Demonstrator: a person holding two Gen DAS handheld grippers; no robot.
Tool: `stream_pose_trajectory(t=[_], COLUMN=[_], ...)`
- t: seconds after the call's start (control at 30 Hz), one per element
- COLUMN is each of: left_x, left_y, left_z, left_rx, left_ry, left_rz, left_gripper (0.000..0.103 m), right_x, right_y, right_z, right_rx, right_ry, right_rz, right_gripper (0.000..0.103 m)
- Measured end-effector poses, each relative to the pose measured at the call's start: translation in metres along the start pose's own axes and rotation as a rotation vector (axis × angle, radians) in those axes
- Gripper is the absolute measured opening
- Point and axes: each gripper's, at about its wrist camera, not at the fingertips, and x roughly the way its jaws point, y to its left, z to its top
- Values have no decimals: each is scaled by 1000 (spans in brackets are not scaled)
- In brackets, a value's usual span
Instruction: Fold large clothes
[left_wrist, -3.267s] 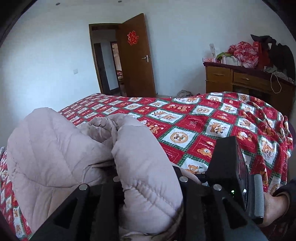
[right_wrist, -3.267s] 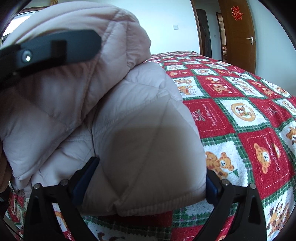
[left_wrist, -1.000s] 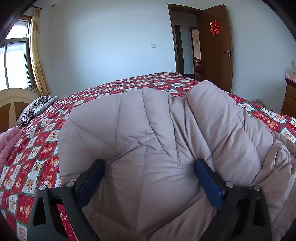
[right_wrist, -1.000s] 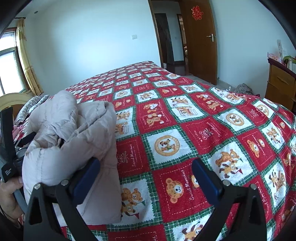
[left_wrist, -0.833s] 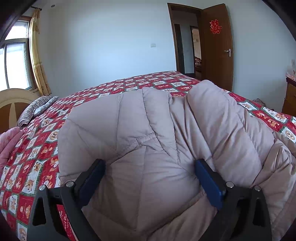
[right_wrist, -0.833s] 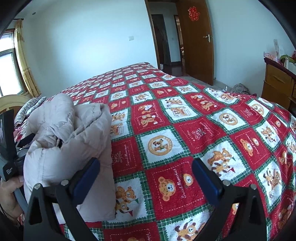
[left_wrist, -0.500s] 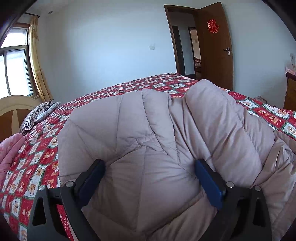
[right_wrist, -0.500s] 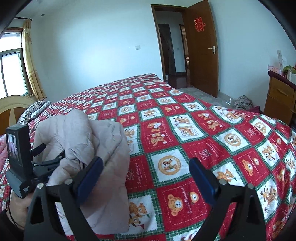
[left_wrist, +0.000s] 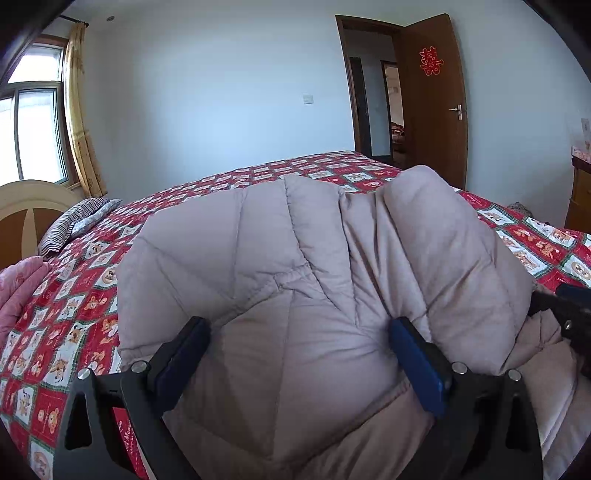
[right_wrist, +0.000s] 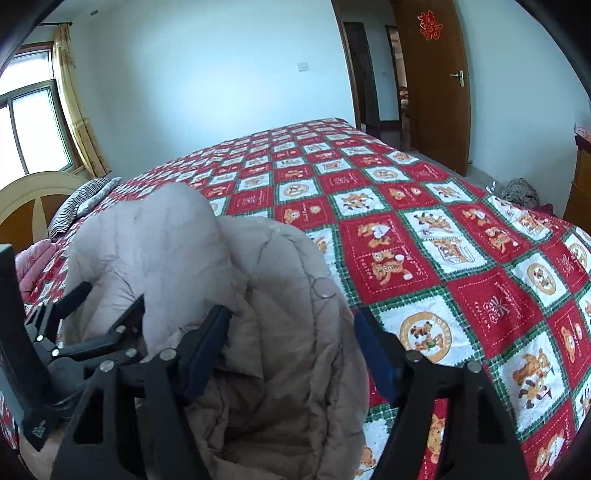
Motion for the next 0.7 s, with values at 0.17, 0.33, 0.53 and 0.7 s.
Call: stream_pose_trajectory(t=[0.17, 0.33, 0.53, 0.7], left_x=[-8, -34, -7, 2], left_y=[5, 27, 57, 45], left_z=[5, 5, 1, -2], left_rx=[6, -4, -41, -19], left_ry=[7, -21, 45, 45], left_rz=[-28, -45, -5, 13], left_gripper=[99, 99, 99, 99], right_x=[20, 33, 22, -43], right_y=[-14, -27, -26, -3], right_z=[-16, -30, -19, 15], right_rx=[19, 37, 12, -46], right_ry=[69, 104, 122, -67], right_rz=[5, 11, -22, -67], right_gripper=[71, 71, 71, 71])
